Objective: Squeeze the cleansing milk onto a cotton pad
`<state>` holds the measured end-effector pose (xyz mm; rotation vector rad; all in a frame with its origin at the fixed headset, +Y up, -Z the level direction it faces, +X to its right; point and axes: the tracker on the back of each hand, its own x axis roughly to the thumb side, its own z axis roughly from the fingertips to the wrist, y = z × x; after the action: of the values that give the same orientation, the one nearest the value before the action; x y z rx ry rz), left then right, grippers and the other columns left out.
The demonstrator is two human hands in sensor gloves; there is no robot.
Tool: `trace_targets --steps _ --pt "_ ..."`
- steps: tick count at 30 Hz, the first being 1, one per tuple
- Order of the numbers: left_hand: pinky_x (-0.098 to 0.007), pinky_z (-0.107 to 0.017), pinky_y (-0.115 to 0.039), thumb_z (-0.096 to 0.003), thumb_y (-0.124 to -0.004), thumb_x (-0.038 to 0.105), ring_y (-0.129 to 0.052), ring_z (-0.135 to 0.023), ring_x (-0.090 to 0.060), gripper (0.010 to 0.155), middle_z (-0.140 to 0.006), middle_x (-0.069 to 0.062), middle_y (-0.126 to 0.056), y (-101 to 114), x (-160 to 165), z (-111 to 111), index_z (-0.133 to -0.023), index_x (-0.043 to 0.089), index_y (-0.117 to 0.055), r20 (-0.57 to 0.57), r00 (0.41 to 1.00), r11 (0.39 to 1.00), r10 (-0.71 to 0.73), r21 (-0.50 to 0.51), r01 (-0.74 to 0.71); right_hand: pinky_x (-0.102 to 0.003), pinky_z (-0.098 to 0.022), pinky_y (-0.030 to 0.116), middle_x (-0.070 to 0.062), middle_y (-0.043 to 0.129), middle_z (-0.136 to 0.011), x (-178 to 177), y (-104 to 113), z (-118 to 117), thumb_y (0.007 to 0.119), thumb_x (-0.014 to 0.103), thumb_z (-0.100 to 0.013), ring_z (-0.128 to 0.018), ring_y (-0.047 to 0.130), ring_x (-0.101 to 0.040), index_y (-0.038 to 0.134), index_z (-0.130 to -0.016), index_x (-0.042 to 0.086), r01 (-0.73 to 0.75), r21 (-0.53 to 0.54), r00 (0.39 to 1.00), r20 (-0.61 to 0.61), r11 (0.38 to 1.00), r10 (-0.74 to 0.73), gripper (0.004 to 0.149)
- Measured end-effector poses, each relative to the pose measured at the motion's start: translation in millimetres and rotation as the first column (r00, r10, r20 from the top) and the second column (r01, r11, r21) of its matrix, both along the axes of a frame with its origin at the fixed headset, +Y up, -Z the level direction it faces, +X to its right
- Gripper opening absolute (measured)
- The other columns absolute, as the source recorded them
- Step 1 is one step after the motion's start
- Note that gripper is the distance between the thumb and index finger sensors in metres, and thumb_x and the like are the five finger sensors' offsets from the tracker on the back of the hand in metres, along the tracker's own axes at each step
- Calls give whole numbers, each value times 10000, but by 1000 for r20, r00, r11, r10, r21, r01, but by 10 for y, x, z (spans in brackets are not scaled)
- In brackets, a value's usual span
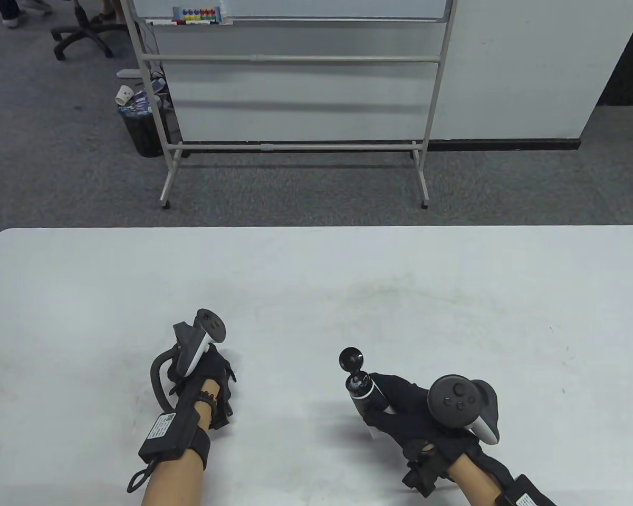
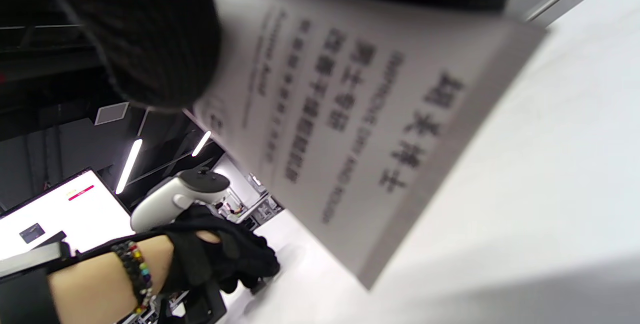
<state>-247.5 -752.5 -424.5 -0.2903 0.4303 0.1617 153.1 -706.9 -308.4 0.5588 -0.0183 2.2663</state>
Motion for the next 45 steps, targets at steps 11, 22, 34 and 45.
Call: trace_targets --steps 11,22,34,45 --pt "-324 -328 -945 -418 -891 424 -1107 -487 -154 446 -655 -6 -1055 309 218 328 -817 241 -809 245 839 840 486 135 -526 -402 -458 851 -28 874 -844 -75 1 46 880 462 -367 -604 1004 -231 703 -970 210 -42 29 999 7 999 42 677" --pt "-371 -418 -933 -436 -881 372 -1080 -572 -176 645 -700 6 -1005 326 737 656 -1011 158 -683 439 606 653 663 55 -755 -406 -453 849 -36 886 -836 -90 113 128 887 455 -362 -602 1004 -232 721 -962 200 -107 168 992 80 980 95 673" --pt "-358 -384 -924 -453 -859 429 -1078 -534 -163 427 -656 30 -1015 347 962 912 -850 269 -870 473 626 695 620 41 -718 -410 -452 845 -41 909 -789 -290 118 267 828 474 -373 -571 1005 -215 757 -944 190 -309 336 950 138 890 278 642" --pt "-360 -394 -926 -454 -863 410 -1078 -536 -155 403 -649 57 -1011 400 1058 1029 -837 284 -858 525 605 684 599 59 -727 -409 -455 847 -20 935 -755 -418 98 316 850 445 -363 -557 1015 -205 803 -896 206 -477 384 879 219 791 424 586"
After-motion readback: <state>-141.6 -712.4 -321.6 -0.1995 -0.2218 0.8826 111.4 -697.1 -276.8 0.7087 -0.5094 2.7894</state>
